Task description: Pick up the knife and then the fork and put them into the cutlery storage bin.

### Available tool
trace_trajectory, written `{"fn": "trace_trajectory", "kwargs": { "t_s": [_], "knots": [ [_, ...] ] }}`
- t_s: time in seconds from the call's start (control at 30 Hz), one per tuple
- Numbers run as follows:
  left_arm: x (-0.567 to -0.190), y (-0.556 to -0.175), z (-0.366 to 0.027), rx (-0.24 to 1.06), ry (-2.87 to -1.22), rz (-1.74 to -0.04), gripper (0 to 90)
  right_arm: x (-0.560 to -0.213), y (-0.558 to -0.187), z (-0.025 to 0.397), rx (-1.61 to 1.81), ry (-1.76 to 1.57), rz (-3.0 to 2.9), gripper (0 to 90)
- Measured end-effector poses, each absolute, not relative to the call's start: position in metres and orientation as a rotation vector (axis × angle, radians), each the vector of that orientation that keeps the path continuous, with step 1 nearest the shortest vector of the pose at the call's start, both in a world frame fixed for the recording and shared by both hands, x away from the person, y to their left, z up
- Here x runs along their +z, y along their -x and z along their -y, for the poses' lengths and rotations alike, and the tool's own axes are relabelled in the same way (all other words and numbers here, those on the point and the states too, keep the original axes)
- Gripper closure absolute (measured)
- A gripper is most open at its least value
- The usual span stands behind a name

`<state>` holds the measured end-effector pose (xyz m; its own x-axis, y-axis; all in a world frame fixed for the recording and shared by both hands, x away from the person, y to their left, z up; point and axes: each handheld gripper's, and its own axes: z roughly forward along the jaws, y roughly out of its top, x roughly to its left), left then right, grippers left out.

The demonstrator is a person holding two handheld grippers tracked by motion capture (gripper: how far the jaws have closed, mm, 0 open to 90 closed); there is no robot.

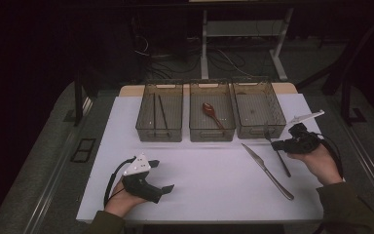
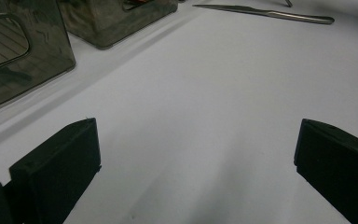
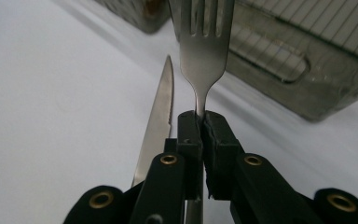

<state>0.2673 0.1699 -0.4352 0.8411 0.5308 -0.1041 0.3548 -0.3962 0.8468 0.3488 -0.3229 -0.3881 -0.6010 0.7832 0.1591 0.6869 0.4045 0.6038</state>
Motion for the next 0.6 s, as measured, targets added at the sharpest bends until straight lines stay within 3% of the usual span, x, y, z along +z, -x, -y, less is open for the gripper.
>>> {"fn": "trace_trajectory", "kwargs": {
  "t_s": [0.6],
  "knots": [
    [-0.436,-0.267,-0.169,0.22,-2.024,-0.652,0.0,-0.375,-0.344,0.339,1.227,-1.312,-2.336,85.1]
  ]
}}
